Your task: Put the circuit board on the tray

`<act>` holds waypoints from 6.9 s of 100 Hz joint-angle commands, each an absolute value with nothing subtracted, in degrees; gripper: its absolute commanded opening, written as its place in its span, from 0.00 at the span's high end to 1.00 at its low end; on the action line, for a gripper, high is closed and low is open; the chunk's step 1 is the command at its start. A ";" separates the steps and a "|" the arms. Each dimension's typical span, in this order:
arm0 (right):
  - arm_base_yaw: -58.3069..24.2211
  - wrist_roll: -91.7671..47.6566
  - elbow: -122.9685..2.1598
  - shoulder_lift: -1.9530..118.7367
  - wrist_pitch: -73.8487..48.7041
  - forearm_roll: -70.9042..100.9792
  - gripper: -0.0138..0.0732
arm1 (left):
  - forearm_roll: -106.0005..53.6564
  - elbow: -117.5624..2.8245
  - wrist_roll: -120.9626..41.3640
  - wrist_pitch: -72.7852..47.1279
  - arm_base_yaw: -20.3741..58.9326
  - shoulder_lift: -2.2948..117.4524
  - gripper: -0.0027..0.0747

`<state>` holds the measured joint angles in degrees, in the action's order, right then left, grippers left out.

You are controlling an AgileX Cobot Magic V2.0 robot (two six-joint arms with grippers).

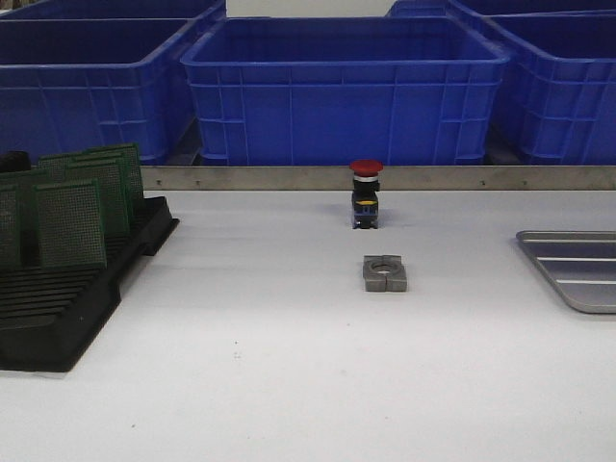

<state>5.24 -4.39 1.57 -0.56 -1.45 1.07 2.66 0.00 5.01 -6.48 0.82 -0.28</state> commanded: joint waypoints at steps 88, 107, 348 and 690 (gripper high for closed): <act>5.32 -4.75 0.86 -2.10 2.82 1.04 0.97 | 2.74 -21.58 5.49 -20.93 1.10 10.56 0.99; 5.32 -4.75 0.86 -2.10 2.82 1.04 0.97 | 2.99 -30.50 5.39 -28.22 1.10 22.85 0.99; 5.32 -4.75 0.86 -2.10 2.82 1.04 0.97 | -3.72 -86.85 -81.50 -59.75 0.97 107.56 0.92; -14.59 -80.70 -49.80 67.16 -36.91 63.82 0.21 | -42.90 -94.55 -81.69 -72.90 24.71 99.53 0.99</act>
